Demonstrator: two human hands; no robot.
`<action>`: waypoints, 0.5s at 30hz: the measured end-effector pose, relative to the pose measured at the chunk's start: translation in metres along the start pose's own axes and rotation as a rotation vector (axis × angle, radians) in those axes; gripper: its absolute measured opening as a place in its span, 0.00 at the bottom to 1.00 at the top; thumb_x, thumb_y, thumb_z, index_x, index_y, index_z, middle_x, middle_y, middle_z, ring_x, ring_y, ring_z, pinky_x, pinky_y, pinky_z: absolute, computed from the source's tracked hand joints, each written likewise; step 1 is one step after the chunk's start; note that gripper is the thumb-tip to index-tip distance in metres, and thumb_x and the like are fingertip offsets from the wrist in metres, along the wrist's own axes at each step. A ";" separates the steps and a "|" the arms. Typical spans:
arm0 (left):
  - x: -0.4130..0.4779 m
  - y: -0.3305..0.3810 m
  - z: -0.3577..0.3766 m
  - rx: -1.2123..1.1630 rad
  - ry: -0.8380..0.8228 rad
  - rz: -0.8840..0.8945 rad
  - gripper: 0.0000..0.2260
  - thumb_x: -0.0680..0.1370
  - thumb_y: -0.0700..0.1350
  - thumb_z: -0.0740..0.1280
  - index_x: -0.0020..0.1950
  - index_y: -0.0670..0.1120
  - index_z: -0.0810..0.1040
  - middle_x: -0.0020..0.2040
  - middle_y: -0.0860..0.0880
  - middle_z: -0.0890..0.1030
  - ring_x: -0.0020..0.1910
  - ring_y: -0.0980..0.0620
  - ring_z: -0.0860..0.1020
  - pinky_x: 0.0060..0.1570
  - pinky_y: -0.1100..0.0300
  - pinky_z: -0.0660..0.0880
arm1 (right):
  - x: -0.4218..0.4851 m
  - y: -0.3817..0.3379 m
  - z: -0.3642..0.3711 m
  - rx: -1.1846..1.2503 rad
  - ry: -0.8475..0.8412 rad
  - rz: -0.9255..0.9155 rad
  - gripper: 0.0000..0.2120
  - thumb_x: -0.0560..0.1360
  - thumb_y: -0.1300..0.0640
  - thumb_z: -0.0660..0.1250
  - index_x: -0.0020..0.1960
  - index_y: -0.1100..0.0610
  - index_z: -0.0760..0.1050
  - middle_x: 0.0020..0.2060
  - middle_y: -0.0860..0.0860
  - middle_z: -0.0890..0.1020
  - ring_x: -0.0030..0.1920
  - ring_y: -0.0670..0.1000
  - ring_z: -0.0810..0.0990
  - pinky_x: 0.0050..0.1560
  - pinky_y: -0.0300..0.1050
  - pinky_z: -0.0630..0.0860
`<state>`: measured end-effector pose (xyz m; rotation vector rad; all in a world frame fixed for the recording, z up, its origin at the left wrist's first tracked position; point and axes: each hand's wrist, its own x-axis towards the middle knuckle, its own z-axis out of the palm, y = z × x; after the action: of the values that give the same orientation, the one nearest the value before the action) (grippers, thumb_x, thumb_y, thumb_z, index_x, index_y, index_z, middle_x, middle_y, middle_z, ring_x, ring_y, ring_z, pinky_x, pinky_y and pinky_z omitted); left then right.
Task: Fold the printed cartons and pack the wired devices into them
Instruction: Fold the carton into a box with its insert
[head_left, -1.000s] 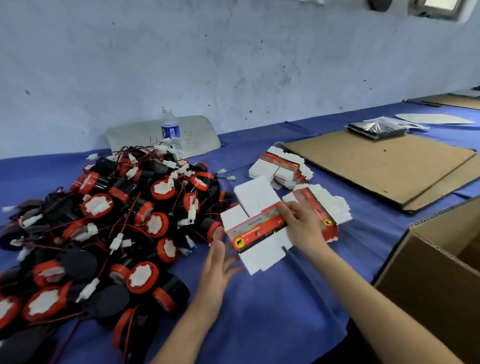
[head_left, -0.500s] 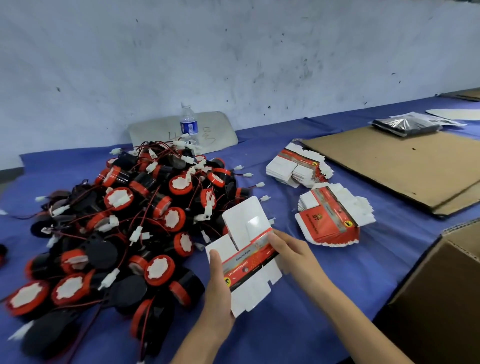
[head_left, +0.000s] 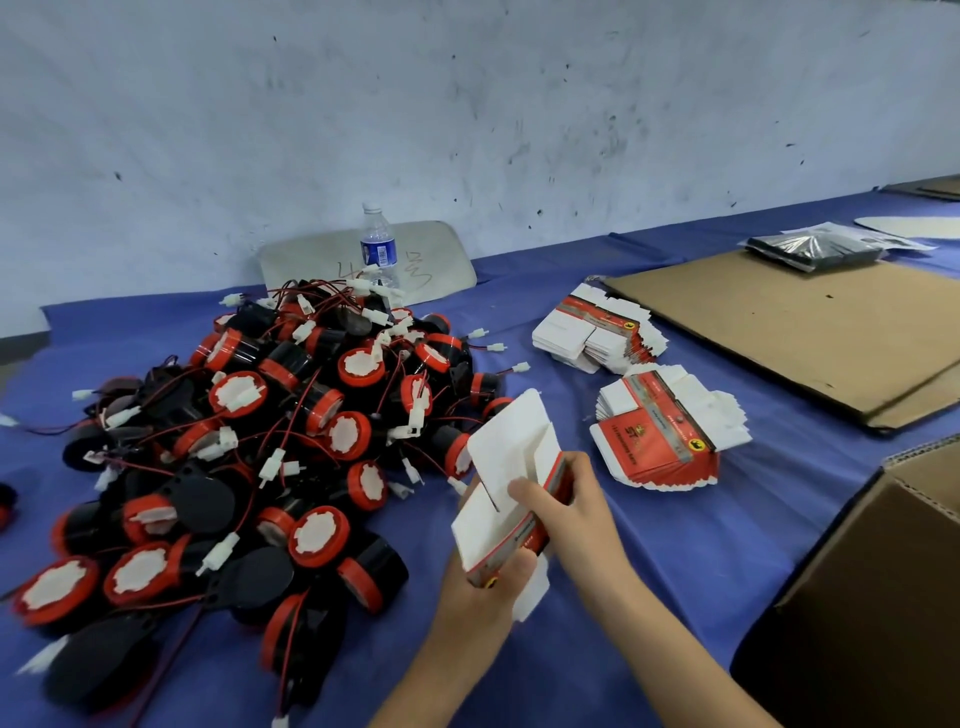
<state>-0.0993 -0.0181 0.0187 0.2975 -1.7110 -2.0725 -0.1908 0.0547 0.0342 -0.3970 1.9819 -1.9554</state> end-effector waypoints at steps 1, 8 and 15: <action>0.002 0.003 -0.001 0.001 -0.015 0.045 0.46 0.58 0.72 0.74 0.68 0.48 0.67 0.58 0.65 0.80 0.60 0.60 0.77 0.50 0.71 0.75 | 0.000 -0.001 -0.001 0.017 -0.029 -0.027 0.13 0.70 0.56 0.73 0.49 0.54 0.72 0.39 0.45 0.80 0.40 0.42 0.79 0.40 0.39 0.77; -0.001 0.008 0.004 -0.047 -0.102 0.184 0.55 0.61 0.62 0.79 0.77 0.58 0.46 0.74 0.53 0.67 0.71 0.50 0.69 0.62 0.54 0.73 | -0.003 -0.011 -0.019 0.003 -0.302 -0.090 0.16 0.69 0.49 0.68 0.56 0.50 0.78 0.49 0.46 0.83 0.51 0.46 0.81 0.48 0.37 0.77; 0.022 0.007 -0.018 0.233 0.116 0.203 0.56 0.58 0.61 0.77 0.74 0.65 0.40 0.71 0.64 0.67 0.67 0.60 0.72 0.59 0.63 0.74 | -0.024 -0.013 -0.028 -0.013 -0.591 -0.049 0.28 0.71 0.36 0.66 0.62 0.56 0.78 0.56 0.58 0.82 0.59 0.59 0.79 0.62 0.55 0.74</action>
<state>-0.1102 -0.0449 0.0241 0.2954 -1.8313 -1.6838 -0.1813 0.0900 0.0478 -0.9116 1.6073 -1.5991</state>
